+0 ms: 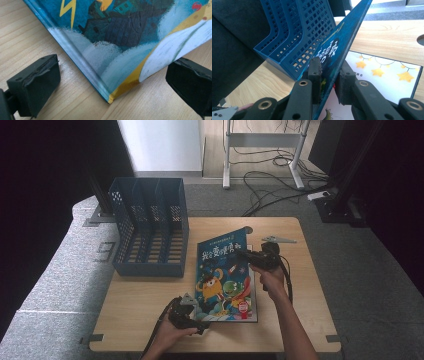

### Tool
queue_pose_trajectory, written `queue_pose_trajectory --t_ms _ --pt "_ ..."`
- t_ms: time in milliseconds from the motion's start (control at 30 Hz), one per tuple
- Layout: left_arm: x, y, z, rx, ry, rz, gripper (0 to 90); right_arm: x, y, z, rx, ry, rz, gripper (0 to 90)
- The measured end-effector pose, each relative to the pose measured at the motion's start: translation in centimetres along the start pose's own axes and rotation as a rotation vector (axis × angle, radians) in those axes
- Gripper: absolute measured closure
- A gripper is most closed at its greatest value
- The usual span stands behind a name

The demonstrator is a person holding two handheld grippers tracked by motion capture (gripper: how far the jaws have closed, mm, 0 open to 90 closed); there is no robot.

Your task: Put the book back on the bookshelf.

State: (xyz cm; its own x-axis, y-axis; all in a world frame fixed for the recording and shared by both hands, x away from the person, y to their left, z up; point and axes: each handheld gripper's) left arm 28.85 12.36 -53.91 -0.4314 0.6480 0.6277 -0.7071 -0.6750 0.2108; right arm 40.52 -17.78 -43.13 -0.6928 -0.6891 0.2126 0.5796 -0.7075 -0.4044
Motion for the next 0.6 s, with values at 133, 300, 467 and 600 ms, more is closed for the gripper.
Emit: queue_pose_trajectory --t_ms 133,300,467,600 --pt "-0.06 -0.01 0.03 -0.001 0.001 0.0 0.0 0.14 -0.12 0.06 0.012 0.011 0.006 75.7" --pt "-0.08 -0.03 0.04 -0.001 0.001 0.0 0.0 0.16 -0.13 0.06 0.013 0.013 0.008 75.7" --pt "-0.16 0.0 0.11 -0.007 -0.001 0.008 0.0 0.38 -0.14 -0.05 0.022 0.03 0.02 75.7" --pt "-0.23 -0.08 0.19 -0.006 -0.001 0.008 0.0 0.75 -0.48 0.04 0.038 0.046 0.017 75.7"
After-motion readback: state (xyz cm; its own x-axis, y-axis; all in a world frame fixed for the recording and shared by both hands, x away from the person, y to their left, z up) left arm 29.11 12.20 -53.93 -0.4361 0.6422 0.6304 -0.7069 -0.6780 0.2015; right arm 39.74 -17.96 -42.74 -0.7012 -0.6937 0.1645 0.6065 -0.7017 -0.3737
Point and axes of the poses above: each handheld gripper's, and its own axes: x roughly backward along the jaws, z roughly out of its top, y roughly to its right, and after that the axes turned 11 degrees about y, right-handed
